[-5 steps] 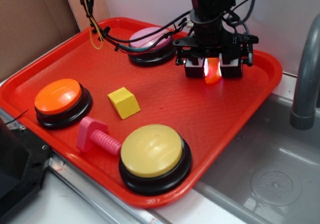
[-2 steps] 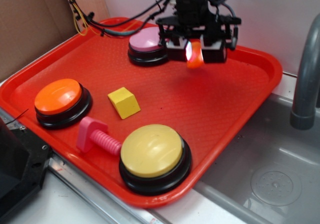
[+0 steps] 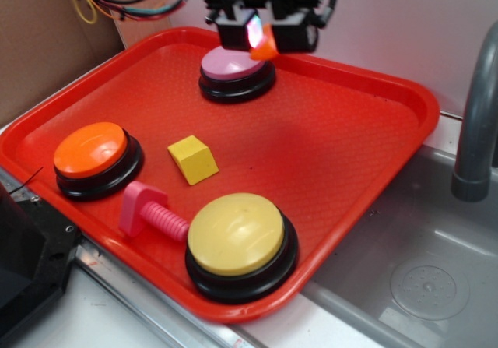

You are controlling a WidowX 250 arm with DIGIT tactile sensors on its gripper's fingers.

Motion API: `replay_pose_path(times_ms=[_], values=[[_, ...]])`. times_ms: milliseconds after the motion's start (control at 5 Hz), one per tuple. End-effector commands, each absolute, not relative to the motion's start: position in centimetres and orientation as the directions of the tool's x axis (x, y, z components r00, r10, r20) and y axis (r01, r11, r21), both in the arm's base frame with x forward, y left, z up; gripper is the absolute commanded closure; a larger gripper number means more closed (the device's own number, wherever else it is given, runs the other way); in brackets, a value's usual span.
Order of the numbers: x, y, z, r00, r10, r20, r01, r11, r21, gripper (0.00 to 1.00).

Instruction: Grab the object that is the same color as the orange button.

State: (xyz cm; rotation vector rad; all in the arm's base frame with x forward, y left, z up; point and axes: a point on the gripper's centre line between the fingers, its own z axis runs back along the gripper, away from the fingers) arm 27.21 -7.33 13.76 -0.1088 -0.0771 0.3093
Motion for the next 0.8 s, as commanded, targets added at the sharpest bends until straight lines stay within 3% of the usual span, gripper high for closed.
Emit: replay_pose_path(times_ms=[0, 200, 600], values=[[23.7, -3.9, 18.8, 0.969, 0.199, 0.147, -0.167, 0.965, -0.203, 1.00], [21.8, -3.3, 19.6, 0.969, 0.162, 0.185, -0.120, 0.969, -0.216, 1.00], [22.2, -2.9, 18.9, 0.955, 0.210, 0.210, -0.178, 0.971, -0.160, 1.00]])
